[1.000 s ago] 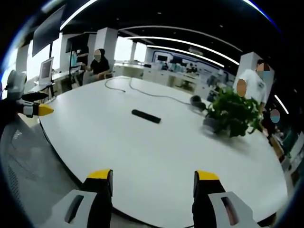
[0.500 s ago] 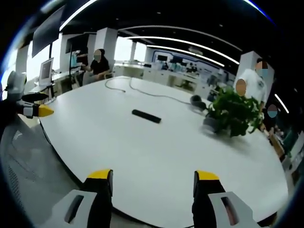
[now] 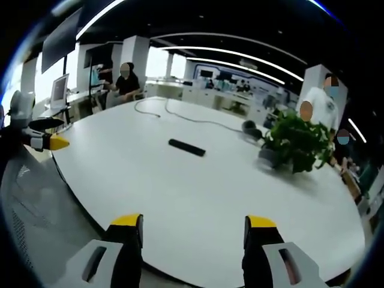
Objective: Press the specified remote control buttons in sequence, fully releasing each button before pressing the next.
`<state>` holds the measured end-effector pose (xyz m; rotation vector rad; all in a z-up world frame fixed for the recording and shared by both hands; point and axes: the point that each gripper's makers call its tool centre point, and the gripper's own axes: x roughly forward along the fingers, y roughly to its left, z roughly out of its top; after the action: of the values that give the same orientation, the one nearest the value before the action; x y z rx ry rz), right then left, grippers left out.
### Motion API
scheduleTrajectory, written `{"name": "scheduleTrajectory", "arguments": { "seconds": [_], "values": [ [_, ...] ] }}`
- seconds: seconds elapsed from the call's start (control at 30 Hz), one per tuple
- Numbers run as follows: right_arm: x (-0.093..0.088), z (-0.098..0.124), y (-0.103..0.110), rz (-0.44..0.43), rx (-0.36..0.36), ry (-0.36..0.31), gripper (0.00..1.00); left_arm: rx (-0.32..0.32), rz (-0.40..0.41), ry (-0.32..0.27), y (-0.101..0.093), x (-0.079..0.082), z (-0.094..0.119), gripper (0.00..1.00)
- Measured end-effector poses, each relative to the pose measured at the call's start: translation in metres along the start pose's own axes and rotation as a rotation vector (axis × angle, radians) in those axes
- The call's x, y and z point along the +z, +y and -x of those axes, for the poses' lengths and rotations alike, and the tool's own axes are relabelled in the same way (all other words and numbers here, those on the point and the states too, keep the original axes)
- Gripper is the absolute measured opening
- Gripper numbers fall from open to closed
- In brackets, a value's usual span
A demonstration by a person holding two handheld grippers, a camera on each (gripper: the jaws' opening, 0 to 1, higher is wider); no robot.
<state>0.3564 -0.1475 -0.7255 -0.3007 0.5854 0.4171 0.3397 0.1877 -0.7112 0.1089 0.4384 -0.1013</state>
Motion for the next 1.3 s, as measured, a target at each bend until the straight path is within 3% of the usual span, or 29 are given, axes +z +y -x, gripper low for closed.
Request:
{"name": "scheduleTrajectory", "arguments": {
  "seconds": [0.4, 0.63, 0.8, 1.03, 1.3],
  "values": [
    [0.002, 0.001, 0.001, -0.004, 0.007, -0.009, 0.64, -0.011, -0.064, 0.005, -0.007, 0.003, 0.000, 0.93],
    [0.001, 0.000, 0.002, -0.005, 0.014, -0.002, 0.63, -0.037, -0.173, 0.068, -0.006, 0.001, -0.010, 0.92],
    [0.000, 0.000, 0.002, -0.006, 0.017, 0.006, 0.62, -0.122, -0.237, 0.059, -0.017, 0.026, -0.026, 0.92],
    [-0.002, -0.001, 0.001, -0.012, 0.011, 0.013, 0.60, -0.195, -0.308, 0.055, -0.028, 0.051, -0.054, 0.88],
    [-0.004, -0.001, -0.001, -0.025, 0.002, 0.020, 0.58, -0.257, -0.400, 0.070, -0.038, 0.069, -0.079, 0.87]
  ]
}}
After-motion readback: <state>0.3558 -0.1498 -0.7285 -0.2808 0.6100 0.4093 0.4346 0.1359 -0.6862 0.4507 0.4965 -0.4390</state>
